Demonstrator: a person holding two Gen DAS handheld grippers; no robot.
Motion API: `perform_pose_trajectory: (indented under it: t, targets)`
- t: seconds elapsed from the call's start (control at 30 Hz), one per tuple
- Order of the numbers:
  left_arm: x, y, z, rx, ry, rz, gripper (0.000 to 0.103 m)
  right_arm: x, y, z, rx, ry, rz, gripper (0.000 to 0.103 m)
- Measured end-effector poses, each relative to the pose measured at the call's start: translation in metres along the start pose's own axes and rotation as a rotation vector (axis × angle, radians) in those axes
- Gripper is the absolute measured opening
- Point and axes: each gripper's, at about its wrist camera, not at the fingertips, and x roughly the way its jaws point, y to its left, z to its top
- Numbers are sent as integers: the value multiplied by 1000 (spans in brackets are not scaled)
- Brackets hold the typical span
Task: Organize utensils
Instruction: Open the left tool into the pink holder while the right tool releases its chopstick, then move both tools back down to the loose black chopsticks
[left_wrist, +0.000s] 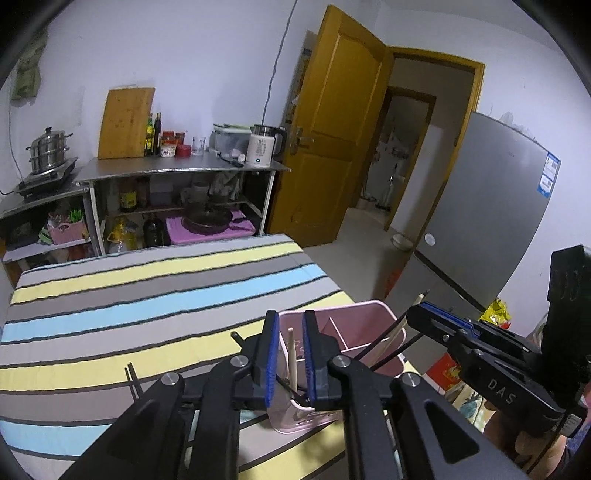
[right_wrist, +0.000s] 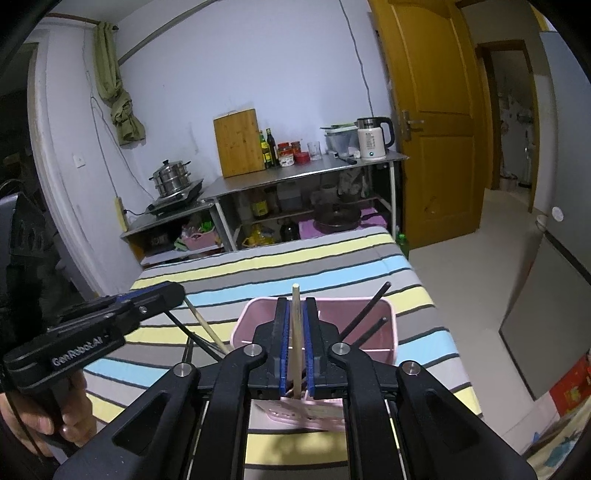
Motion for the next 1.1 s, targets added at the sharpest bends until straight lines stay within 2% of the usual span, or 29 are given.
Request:
perform_pose_trajectory:
  t: [0.1, 0.23, 0.47, 0.67, 1.1]
  targets:
    - [-16, -1, 4, 7, -33, -1, 12, -9, 2, 4, -6, -19, 2, 17]
    - [-40, -1, 7, 13, -77, -1, 12, -24, 4, 8, -12, -50, 5, 18]
    - [-75, 5, -10, 6, -114, 20, 12, -44, 14, 0, -18, -71, 40, 18]
    - [-91, 22, -42, -21, -90, 54, 12, -50, 21, -19, -9, -48, 76, 18]
    - [-98, 63, -109, -113, -5, 103, 12, -46, 40, -59, -30, 26, 147, 18]
